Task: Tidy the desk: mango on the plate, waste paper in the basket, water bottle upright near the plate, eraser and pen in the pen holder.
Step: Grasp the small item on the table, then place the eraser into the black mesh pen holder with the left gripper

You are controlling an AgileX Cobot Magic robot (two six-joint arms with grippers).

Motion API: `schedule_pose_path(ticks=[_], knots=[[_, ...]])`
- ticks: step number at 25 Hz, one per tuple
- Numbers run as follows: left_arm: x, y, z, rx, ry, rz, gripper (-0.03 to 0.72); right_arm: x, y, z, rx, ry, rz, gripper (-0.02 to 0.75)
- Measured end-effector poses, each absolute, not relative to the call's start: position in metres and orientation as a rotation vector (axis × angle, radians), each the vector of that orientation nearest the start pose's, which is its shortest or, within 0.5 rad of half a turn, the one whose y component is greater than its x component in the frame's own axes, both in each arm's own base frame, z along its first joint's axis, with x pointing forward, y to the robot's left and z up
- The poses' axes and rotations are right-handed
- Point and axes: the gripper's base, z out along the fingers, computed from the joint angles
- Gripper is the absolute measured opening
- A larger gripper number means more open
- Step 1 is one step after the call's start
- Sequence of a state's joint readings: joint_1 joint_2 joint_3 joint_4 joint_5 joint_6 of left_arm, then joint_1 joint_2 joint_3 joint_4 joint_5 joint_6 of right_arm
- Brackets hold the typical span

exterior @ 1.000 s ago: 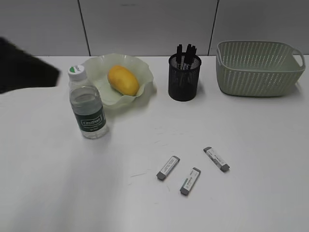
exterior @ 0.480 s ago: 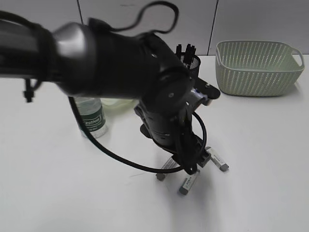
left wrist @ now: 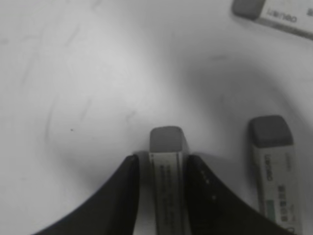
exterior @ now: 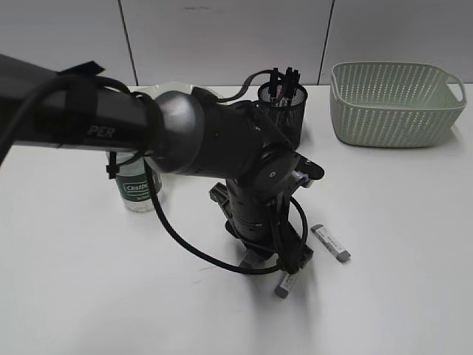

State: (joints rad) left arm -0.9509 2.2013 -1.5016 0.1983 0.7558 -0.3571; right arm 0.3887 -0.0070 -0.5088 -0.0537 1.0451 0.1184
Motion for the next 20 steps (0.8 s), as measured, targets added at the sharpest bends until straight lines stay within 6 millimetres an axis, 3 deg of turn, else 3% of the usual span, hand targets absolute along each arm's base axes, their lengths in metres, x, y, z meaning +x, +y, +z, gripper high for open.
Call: schedule_pose_path(ticks=[3,6,8,10,12,14,16,20], knots=[[0.266,-0.347,0.114,1.009,2.695,-0.024,0.143,-0.004,-0.006,0.281,-0.27,2.003,0.259,0.415],[0.27,-0.353,0.126,0.988,2.605,-0.119,0.14,-0.004,-0.006,0.281,-0.27,2.003,0.259,0.415],[0.28,-0.359,0.153,0.952,2.437,-0.232,0.14,-0.004,-0.006,0.281,-0.27,2.003,0.259,0.415],[0.296,-0.362,0.192,0.906,2.176,-0.371,0.14,-0.004,-0.006,0.281,-0.269,2.003,0.259,0.413],[0.323,-0.352,0.224,0.833,1.941,-0.487,0.14,-0.004,-0.006,0.281,-0.269,2.003,0.259,0.404],[0.35,-0.338,0.24,0.745,1.74,-0.595,0.14,-0.004,-0.006,0.281,-0.269,2.003,0.259,0.391],[0.377,-0.321,0.238,0.666,1.614,-0.655,0.14,-0.004,-0.006,0.281,-0.269,2.003,0.259,0.377],[0.413,-0.309,0.204,0.584,1.579,-0.677,0.14,-0.004,-0.006,0.281,-0.269,2.003,0.259,0.368]])
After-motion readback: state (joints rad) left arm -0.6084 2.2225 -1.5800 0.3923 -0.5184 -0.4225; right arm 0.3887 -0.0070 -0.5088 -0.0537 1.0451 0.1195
